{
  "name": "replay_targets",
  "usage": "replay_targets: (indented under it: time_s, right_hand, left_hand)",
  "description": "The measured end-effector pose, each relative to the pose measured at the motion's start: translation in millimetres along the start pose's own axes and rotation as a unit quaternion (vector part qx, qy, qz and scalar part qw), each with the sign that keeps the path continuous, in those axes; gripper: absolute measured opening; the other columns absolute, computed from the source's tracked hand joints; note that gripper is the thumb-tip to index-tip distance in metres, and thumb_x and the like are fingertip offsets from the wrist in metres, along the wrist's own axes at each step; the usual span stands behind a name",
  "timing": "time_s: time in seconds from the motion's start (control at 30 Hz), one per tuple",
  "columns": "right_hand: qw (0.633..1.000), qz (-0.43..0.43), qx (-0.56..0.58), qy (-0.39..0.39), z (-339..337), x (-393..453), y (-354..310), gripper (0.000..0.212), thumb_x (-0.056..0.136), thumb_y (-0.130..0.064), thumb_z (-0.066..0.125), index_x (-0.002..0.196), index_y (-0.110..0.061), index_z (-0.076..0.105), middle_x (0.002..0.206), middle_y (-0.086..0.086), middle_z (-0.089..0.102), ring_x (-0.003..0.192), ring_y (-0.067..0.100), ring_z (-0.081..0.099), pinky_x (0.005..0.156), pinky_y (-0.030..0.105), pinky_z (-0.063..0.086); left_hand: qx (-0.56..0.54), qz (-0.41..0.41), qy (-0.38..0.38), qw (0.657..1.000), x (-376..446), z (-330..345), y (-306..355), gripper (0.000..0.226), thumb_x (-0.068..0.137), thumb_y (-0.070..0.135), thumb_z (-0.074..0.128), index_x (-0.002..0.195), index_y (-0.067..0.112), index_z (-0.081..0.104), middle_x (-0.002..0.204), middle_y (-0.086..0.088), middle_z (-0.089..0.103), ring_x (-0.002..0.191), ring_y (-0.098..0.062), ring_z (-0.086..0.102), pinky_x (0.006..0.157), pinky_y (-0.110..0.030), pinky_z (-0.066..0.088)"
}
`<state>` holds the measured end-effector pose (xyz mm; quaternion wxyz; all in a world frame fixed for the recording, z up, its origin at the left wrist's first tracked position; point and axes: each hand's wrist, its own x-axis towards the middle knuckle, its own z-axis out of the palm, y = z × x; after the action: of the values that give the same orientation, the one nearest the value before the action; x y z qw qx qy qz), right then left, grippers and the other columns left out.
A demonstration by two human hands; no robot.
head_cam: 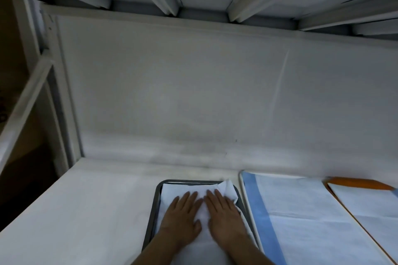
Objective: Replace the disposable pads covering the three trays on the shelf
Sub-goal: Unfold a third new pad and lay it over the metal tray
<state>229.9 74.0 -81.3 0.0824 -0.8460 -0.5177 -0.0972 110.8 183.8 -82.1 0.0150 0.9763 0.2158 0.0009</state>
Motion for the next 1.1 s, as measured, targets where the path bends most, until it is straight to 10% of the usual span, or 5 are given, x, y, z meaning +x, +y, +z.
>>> replay_targets:
  time_s: [0.23, 0.37, 0.67, 0.87, 1.1]
  right_hand:
    - [0.999, 0.033, -0.028, -0.030, 16.8, -5.2, 0.4, 0.056, 0.088, -0.046, 0.030, 0.103, -0.015, 0.075, 0.111, 0.011, 0.070, 0.100, 0.025, 0.069, 0.107, 0.032, 0.010]
    - [0.999, 0.042, -0.027, -0.004, 14.7, 0.1, 0.4, 0.052, 0.073, -0.039, 0.038, 0.091, -0.009, 0.077, 0.096, 0.012, 0.073, 0.087, 0.026, 0.072, 0.097, 0.035, 0.040]
    - [0.997, -0.062, -0.025, -0.030, -19.7, -46.2, -18.1, 0.028, 0.062, -0.023, 0.044, 0.061, -0.018, 0.071, 0.067, -0.002, 0.067, 0.054, 0.012, 0.064, 0.043, 0.021, 0.048]
    - [0.990, -0.058, 0.031, -0.124, -55.6, -107.8, -29.6, 0.066, 0.074, -0.047, 0.021, 0.109, -0.019, 0.070, 0.119, 0.001, 0.064, 0.108, 0.017, 0.064, 0.082, 0.036, 0.054]
    - [0.959, 0.021, 0.065, -0.274, -63.1, -134.2, -29.2, 0.105, 0.071, -0.085, 0.003, 0.153, -0.020, -0.004, 0.159, -0.003, -0.014, 0.147, 0.017, -0.013, 0.118, 0.035, -0.008]
  left_hand:
    - [0.027, -0.103, 0.010, 0.994, -4.5, 1.7, 3.8, 0.077, 0.071, 0.056, 0.032, 0.117, 0.007, 0.068, 0.127, -0.019, 0.060, 0.116, -0.037, 0.058, 0.117, -0.039, -0.010]
    - [0.070, -0.208, -0.047, 0.974, -14.1, -16.2, 6.1, 0.076, 0.095, 0.050, 0.014, 0.150, -0.001, 0.005, 0.156, -0.025, 0.000, 0.145, -0.040, 0.001, 0.117, -0.047, -0.012]
    - [0.023, -0.089, -0.074, 0.993, -63.8, -38.2, 41.6, 0.049, 0.096, 0.015, 0.035, 0.144, 0.011, 0.030, 0.153, -0.014, 0.024, 0.140, -0.030, 0.026, 0.112, -0.042, 0.022]
    - [-0.072, -0.068, -0.118, 0.988, -126.9, -41.1, 78.0, 0.053, 0.100, 0.036, 0.030, 0.149, 0.021, 0.023, 0.158, -0.008, 0.014, 0.145, -0.025, 0.015, 0.116, -0.041, 0.019]
    - [-0.042, -0.088, -0.162, 0.982, -156.5, -29.8, 64.4, 0.067, 0.098, 0.057, 0.018, 0.152, 0.028, -0.006, 0.159, 0.000, -0.017, 0.146, -0.020, -0.015, 0.119, -0.039, -0.006]
